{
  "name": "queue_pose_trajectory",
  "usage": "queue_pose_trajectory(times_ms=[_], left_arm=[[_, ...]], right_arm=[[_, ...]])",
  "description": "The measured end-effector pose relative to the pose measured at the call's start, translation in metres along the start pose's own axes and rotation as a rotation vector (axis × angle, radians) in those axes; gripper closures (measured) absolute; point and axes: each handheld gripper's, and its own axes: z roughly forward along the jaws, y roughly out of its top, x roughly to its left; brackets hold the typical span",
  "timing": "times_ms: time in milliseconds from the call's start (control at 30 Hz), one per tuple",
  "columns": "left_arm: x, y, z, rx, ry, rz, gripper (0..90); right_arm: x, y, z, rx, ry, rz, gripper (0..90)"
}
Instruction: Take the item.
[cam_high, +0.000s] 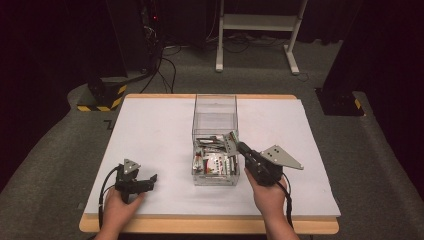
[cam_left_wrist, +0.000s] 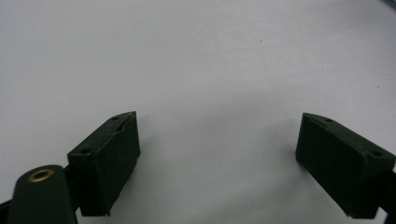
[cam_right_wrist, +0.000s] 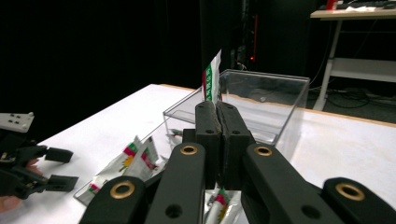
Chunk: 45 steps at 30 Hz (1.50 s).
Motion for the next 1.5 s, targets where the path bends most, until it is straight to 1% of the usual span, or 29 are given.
queue_pose_trajectory(times_ms=[300, 567, 633, 667, 833, 1000, 1400, 1500], left_arm=[[0.0, 0.0, 0.0, -0.002, 0.002, -0.001, 13.9], [-0.001, 0.0, 0.0, -0.004, 0.002, -0.002, 13.9], [0.0, 0.0, 0.0, -0.002, 0.002, -0.001, 13.9], [-0.001, 0.0, 0.0, -0.004, 0.002, -0.003, 13.9], [-0.001, 0.0, 0.0, -0.004, 0.002, -0.003, 13.9], [0.0, 0.0, 0.0, -0.003, 0.002, -0.002, 13.9], [0.0, 0.0, 0.0, -0.002, 0.001, -0.002, 13.9], [0.0, 0.0, 0.0, -0.003, 0.002, -0.002, 13.9]], right_arm=[[-0.017, 0.005, -0.005, -0.024, -0.044, 0.014, 89.0], [-0.029, 0.007, -0.005, -0.03, -0.084, 0.008, 89.0], [-0.03, 0.008, -0.006, -0.032, -0.1, -0.012, 88.9], [-0.031, 0.009, -0.006, -0.033, -0.107, -0.014, 89.0], [-0.039, 0.011, -0.009, -0.041, -0.13, -0.006, 88.9], [-0.047, 0.011, -0.009, -0.045, -0.158, -0.008, 89.0], [-0.065, -0.002, 0.002, -0.001, -0.215, -0.008, 88.9], [-0.069, -0.007, 0.007, 0.01, -0.222, 0.001, 88.9]])
